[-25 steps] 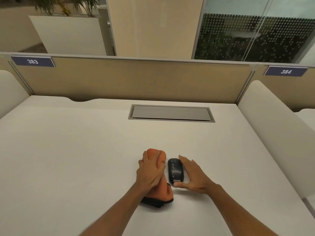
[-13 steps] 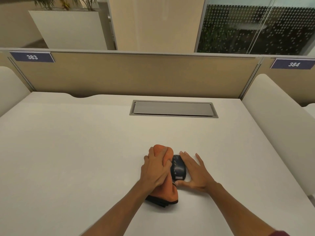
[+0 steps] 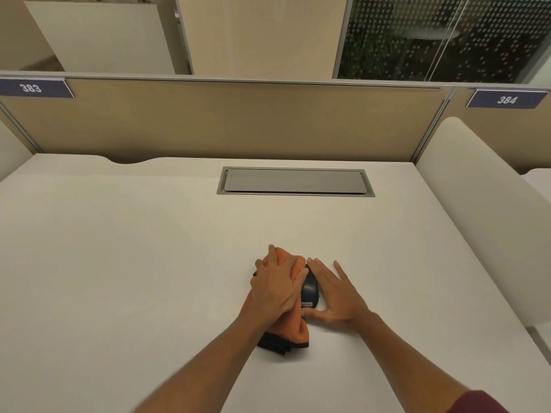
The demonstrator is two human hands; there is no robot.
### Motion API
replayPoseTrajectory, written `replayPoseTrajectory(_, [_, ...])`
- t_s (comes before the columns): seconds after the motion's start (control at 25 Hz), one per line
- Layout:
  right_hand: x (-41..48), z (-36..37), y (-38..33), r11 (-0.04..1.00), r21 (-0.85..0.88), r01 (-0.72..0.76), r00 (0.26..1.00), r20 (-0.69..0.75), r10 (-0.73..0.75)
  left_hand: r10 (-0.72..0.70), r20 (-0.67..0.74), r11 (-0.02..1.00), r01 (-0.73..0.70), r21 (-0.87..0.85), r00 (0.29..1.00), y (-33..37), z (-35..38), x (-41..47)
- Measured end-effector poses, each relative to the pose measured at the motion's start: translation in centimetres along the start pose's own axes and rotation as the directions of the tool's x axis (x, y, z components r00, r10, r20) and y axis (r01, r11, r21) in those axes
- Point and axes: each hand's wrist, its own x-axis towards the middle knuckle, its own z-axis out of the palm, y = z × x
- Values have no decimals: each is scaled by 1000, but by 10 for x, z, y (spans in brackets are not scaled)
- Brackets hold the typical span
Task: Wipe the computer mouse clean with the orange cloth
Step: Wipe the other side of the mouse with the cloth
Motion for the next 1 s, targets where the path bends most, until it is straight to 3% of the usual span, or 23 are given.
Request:
replayPoseTrajectory(0.24, [0,3,1,1000,-3,-20,1000,-22,20,-25,1,988,24,150,1000,9,-12,20])
replayPoseTrajectory(0.56, [-2,2,-2,999,23,-22,997,-69,24,109,18,959,-110,260,994,12,-27,17])
replayPoseTrajectory(0.68, [-2,2,-2,999,33,-21,997,-74,24,97,63,940,-112,323,993,12,-23,18])
replayPoseTrajectory(0.8, [-2,2,-2,1000,17,-19,998,-61,20,69,89,956,-91,280,994,11,-23,23])
replayPoseTrajectory(1.0, [-1,4,1,999,7,-33,997,-63,33,133,1,977,-131,168,991,-1,-30,24])
